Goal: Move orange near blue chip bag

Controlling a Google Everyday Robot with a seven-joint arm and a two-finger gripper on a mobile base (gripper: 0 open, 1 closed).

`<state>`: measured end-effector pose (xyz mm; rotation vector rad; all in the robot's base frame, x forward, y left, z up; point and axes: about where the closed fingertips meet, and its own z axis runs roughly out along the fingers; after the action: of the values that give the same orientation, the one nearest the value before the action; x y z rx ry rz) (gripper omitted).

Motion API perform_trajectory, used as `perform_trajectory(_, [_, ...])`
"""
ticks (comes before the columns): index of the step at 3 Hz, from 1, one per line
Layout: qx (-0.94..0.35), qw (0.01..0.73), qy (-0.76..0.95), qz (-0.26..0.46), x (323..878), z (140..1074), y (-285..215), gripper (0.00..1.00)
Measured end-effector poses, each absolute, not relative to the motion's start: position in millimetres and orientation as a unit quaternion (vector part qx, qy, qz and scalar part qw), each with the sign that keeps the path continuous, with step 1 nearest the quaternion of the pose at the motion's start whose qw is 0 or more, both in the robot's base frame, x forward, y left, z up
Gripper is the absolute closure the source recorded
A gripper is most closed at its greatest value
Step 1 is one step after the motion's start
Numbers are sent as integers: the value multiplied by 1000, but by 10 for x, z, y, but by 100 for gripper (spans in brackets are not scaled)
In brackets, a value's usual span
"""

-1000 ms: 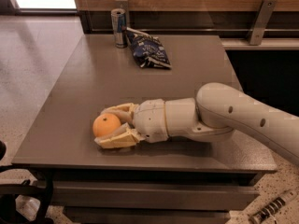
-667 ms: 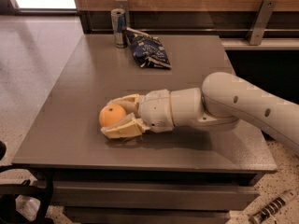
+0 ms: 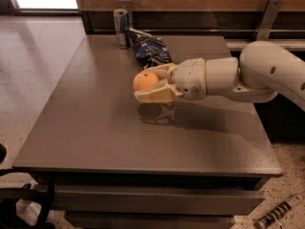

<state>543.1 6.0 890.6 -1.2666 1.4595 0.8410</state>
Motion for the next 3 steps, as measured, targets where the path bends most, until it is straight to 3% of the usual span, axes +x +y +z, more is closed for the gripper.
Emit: perform_trajectory(3, [-417, 536, 680, 277, 6830, 9046, -1328, 100])
